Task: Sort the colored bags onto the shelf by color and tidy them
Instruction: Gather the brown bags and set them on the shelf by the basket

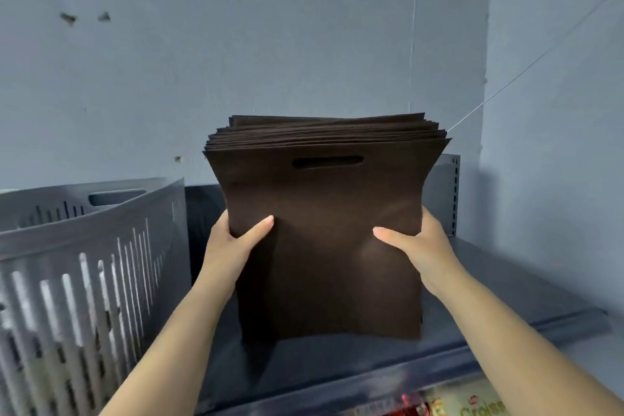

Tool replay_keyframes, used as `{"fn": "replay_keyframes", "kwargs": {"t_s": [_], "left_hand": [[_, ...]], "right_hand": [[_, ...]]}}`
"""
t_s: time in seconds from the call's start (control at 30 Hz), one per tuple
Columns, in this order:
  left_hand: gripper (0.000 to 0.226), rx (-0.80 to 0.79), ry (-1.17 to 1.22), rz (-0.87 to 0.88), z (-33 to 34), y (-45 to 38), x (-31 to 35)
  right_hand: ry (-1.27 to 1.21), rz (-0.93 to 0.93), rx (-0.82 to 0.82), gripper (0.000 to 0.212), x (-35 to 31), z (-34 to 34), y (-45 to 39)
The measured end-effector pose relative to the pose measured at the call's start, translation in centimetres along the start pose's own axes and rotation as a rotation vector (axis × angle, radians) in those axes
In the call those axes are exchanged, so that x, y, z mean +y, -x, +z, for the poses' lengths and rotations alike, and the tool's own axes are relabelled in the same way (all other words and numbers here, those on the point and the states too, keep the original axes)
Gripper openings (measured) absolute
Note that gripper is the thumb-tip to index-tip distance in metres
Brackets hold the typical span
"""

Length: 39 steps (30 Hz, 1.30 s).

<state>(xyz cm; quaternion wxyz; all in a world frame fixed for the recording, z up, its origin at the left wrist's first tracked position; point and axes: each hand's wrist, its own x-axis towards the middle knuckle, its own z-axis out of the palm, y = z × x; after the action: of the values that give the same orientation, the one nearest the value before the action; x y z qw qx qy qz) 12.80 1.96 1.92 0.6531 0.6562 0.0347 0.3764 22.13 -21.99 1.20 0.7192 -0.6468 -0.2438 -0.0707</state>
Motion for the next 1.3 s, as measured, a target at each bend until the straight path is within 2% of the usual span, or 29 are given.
{"fn": "replay_keyframes", "kwargs": {"t_s": [0.13, 0.27, 0.47, 0.57, 0.67, 0.83, 1.0, 1.07, 1.13, 1.2, 1.3], "left_hand": [[0.046, 0.002, 0.08, 0.044, 0.1, -0.6, 1.6], [0.041, 0.014, 0.016, 0.042, 0.9, -0.1, 1.6], [0.05, 0.063, 0.031, 0.063, 1.9, -0.8, 2.9], [0.05, 0.053, 0.096, -0.02, 1.2, -0.7, 1.7], [0.048, 0.019, 0.1, -0.144, 1.1, -0.3, 0.7], [0.043, 0.071, 0.105, -0.09, 1.5, -1.6, 2.4], [0.044, 0.027, 0.077, -0.185, 1.2, 0.5, -0.1], [0.048, 0.031, 0.101, -0.128, 1.0, 0.3, 0.7], [0.065, 0.05, 0.136, 0.008, 0.8, -0.3, 2.6], [0.083, 0.062, 0.115, 0.168, 0.8, -1.0, 4.9], [0.099, -0.006, -0.056, 0.393, 0.7, -1.7, 7.6]], "right_hand": [[-0.022, -0.029, 0.016, 0.04, -0.9, 0.4, -0.8], [-0.006, -0.01, 0.037, 0.043, -0.6, 0.7, -1.1], [-0.006, -0.074, 0.077, 0.044, -2.0, 1.7, -2.0], [-0.045, 0.017, 0.023, 0.051, -1.2, 1.4, -1.9], [-0.047, 0.114, -0.063, 0.044, -0.2, 1.1, -1.4], [-0.111, 0.057, -0.024, 0.036, -1.6, 1.0, -2.3], [-0.085, 0.09, -0.031, 0.045, 0.9, 1.0, -0.5], [-0.075, 0.05, 0.003, 0.048, 0.5, 0.9, -0.7], [-0.057, -0.021, 0.038, 0.057, -0.9, 0.7, -1.4], [-0.011, -0.123, 0.057, 0.077, -2.5, 0.7, -2.1], [0.087, -0.318, 0.061, 0.112, -4.5, 0.9, -2.7]]}}
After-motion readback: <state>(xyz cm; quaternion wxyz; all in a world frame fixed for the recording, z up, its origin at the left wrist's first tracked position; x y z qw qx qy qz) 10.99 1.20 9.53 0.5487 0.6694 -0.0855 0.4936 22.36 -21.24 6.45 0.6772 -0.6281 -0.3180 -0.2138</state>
